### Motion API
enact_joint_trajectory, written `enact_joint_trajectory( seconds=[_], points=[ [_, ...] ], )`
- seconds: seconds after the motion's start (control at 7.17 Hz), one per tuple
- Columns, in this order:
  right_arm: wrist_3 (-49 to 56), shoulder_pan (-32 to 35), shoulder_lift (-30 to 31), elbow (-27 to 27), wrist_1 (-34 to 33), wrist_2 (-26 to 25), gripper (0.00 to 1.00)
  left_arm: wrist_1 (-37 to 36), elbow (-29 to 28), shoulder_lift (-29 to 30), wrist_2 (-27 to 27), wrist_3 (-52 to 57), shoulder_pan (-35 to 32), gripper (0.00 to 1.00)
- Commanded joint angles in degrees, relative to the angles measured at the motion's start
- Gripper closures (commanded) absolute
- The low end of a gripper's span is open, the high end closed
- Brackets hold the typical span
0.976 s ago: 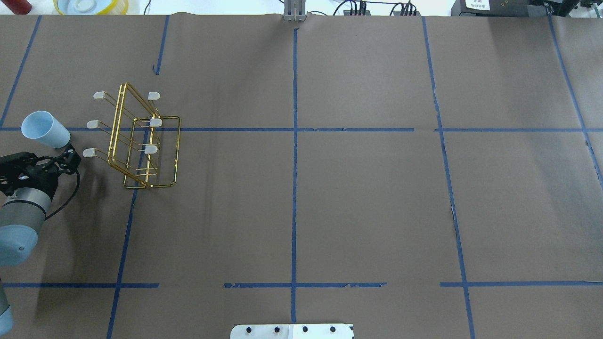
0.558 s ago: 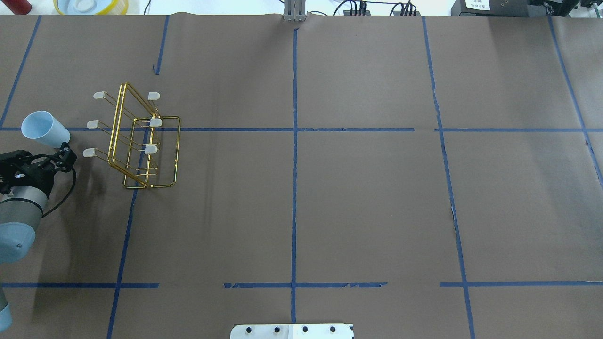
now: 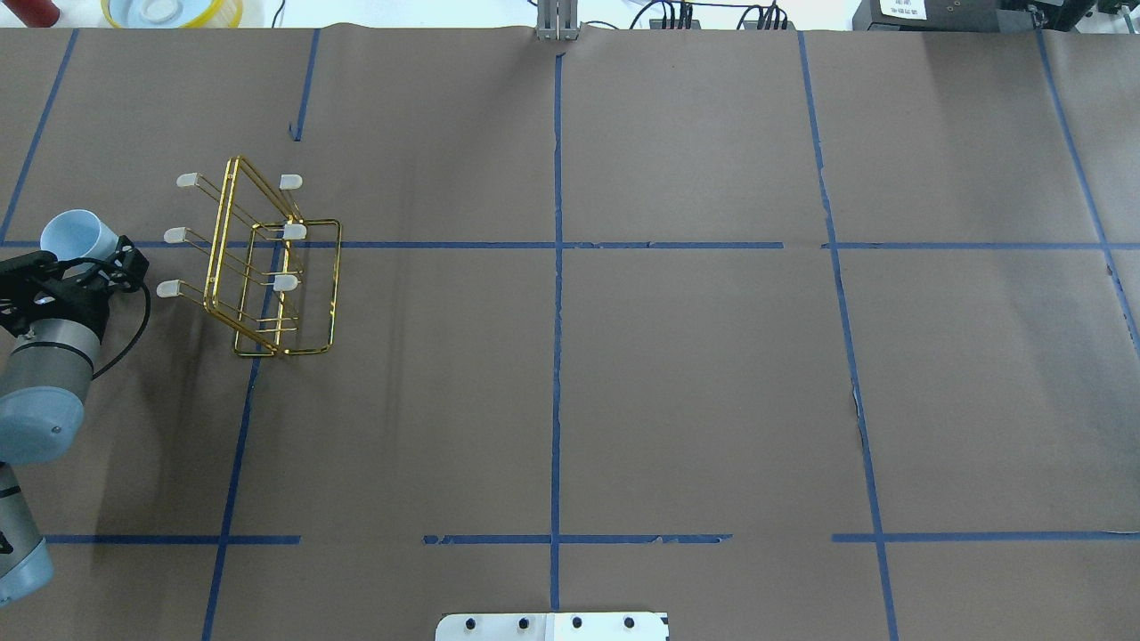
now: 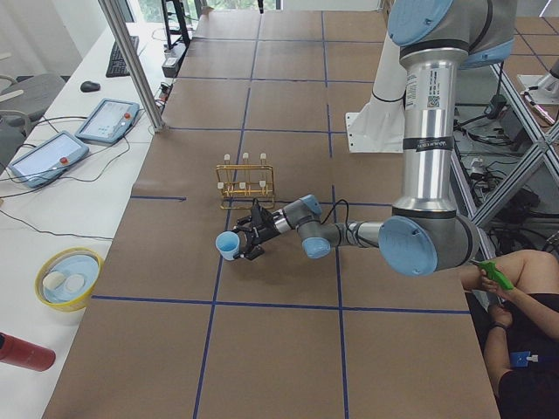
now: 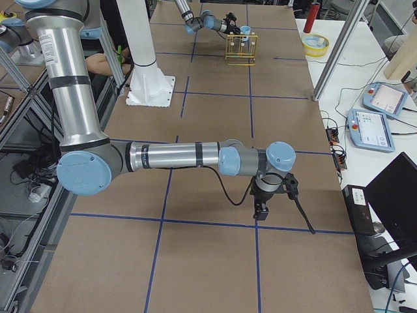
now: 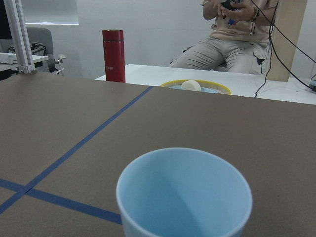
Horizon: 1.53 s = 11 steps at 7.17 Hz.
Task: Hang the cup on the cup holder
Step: 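Close the left gripper on the cup and lift it, then raise the cup and rotate the left wrist to tip it sideways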
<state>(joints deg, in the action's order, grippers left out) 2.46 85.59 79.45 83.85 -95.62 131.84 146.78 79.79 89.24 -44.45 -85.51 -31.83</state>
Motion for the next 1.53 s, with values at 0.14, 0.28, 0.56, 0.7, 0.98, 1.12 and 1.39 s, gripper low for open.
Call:
enact_joint_trajectory(
  seconds=[0.14, 0.28, 0.56, 0.7, 0.98, 1.12, 1.39],
  points=[
    [0.0, 0.01, 0.0, 0.0, 0.08, 0.0, 0.0, -1.23, -2.09, 1.54, 0.77, -0.1, -1.3, 0.0],
    [0.0, 0.01, 0.0, 0.0, 0.0, 0.0, 0.0, -1.23, -2.97, 2.24, 0.68, -0.01, -1.39, 0.0],
    [0.0, 0.01, 0.0, 0.0, 0.0, 0.0, 0.0, -1.14, -3.86, 2.95, 0.59, -0.01, -1.48, 0.03],
    [0.0, 0.01, 0.0, 0.0, 0.0, 0.0, 0.0, -1.14, -3.86, 2.95, 0.5, -0.01, -1.56, 0.17],
    [0.0, 0.01, 0.0, 0.0, 0.0, 0.0, 0.0, -1.14, -3.6, 2.95, -0.11, -0.01, -3.05, 0.79],
    [0.0, 0.01, 0.0, 0.0, 0.08, 0.0, 0.0, -0.36, -2.55, 2.78, -2.55, 0.51, -5.15, 0.91],
    [0.0, 0.01, 0.0, 0.0, 0.08, 0.0, 0.0, 4.36, 7.16, -1.06, -11.59, 12.76, -13.57, 0.98]
  ],
)
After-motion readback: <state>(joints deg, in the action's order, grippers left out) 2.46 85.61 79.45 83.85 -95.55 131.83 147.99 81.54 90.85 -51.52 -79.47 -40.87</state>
